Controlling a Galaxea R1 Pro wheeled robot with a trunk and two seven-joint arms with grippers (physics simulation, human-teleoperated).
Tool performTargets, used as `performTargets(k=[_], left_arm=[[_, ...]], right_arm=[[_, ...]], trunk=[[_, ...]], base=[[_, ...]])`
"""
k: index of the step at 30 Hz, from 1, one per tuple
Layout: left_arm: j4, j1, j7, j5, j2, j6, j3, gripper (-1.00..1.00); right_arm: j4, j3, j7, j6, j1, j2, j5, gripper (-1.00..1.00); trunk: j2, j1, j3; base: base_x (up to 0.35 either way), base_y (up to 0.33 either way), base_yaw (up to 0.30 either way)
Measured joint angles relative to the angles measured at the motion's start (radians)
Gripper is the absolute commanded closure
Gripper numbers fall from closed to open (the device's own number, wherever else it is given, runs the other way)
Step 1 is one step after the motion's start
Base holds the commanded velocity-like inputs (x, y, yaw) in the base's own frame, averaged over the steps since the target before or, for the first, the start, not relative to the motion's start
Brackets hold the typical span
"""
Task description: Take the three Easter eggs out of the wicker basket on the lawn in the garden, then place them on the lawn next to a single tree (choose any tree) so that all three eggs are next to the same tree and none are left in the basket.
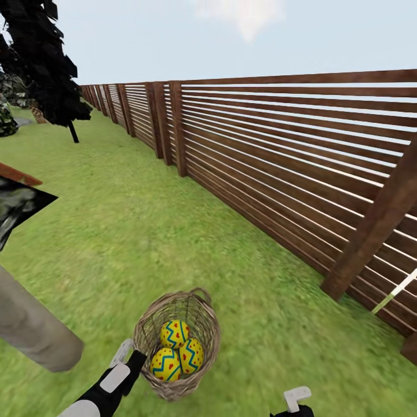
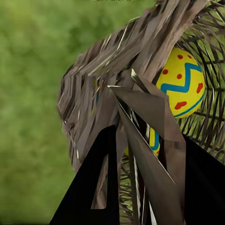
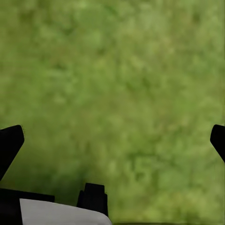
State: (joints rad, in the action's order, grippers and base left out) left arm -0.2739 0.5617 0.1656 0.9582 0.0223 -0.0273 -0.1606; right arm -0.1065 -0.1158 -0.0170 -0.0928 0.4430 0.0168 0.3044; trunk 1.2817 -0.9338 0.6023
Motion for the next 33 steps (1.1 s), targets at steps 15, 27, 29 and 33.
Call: performTargets(k=[15,27,29,33], left_arm=[[0.001,0.000,0.000,0.000,0.001,0.000,-0.001,1.00],[-0.001,0.000,-0.001,0.000,-0.001,0.000,-0.001,1.00],[-0.001,0.000,-0.002,0.001,-0.001,0.000,-0.002,1.00],[0.002,0.001,-0.022,0.000,-0.003,0.000,-0.003,1.00]], right_arm=[[0.000,0.000,-0.001,0.000,0.000,0.000,0.000,-1.00],[0.000,0.000,0.000,0.000,0.000,0.000,0.000,-1.00],[0.000,0.000,0.000,0.000,0.000,0.000,0.000,-1.00],[0.000,0.000,-0.001,0.000,0.000,0.000,0.000,-1.00]], trunk=[[0.000,0.001,0.000],[0.000,0.001,0.000],[0.000,0.001,0.000],[0.000,0.001,0.000]], base=[[-0.105,-0.025,0.296],[0.000,0.000,0.296],[0.000,0.000,0.296],[0.000,0.000,0.296]])
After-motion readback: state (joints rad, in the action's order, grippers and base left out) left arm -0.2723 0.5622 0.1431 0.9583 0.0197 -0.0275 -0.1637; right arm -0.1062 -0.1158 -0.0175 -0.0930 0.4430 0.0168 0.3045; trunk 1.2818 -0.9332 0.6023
